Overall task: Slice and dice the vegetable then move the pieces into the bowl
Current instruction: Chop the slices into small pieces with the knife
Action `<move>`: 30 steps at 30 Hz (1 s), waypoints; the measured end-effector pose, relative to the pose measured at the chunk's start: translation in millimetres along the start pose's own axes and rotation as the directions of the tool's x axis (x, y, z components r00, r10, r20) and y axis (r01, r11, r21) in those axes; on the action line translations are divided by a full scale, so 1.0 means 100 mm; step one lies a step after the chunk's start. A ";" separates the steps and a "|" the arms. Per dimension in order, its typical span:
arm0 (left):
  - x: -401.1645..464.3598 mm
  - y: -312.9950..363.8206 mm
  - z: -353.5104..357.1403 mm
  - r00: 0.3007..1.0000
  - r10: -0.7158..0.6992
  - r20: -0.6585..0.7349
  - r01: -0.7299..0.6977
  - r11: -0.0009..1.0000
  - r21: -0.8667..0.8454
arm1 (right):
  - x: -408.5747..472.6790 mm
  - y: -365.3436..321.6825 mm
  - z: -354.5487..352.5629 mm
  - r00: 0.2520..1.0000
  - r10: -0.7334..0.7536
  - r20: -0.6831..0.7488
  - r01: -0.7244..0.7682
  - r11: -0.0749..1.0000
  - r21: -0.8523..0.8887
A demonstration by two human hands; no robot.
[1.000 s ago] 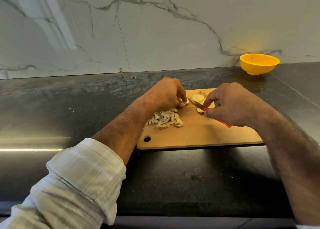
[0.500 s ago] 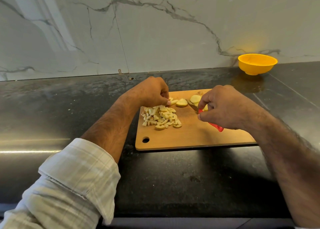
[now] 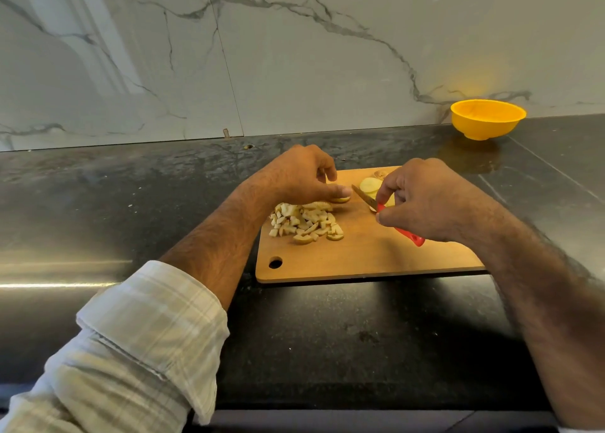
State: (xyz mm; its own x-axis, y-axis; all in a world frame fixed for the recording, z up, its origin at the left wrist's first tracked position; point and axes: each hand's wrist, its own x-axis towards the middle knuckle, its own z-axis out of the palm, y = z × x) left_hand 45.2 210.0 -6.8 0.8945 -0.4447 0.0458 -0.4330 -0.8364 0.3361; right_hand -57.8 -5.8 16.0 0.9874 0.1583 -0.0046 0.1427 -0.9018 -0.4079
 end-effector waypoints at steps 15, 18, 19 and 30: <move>-0.01 -0.06 -0.02 1.000 0.023 -0.008 -0.024 0.997 -0.077 | 0.07 -0.02 0.17 1.000 -0.010 -0.008 0.009 0.996 -0.090; -0.02 0.03 0.01 1.000 0.016 0.000 -0.016 0.999 -0.049 | 0.05 -0.01 0.15 0.999 -0.042 0.005 0.042 0.993 -0.106; -0.01 0.05 0.03 1.000 0.016 0.002 -0.016 1.000 -0.026 | 0.04 0.00 0.12 0.999 -0.037 0.001 0.037 0.995 -0.098; 0.00 -0.02 0.03 0.997 0.070 0.032 -0.068 0.996 -0.066 | 0.09 -0.01 0.19 0.999 0.007 -0.034 -0.009 0.997 -0.071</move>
State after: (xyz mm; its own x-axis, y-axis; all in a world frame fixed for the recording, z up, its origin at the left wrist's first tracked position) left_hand 46.0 210.6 -10.4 0.8579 -0.5123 0.0389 -0.4845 -0.7814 0.3933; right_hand -50.3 4.2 -1.4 0.9901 0.1383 0.0236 0.1380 -0.9296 -0.3419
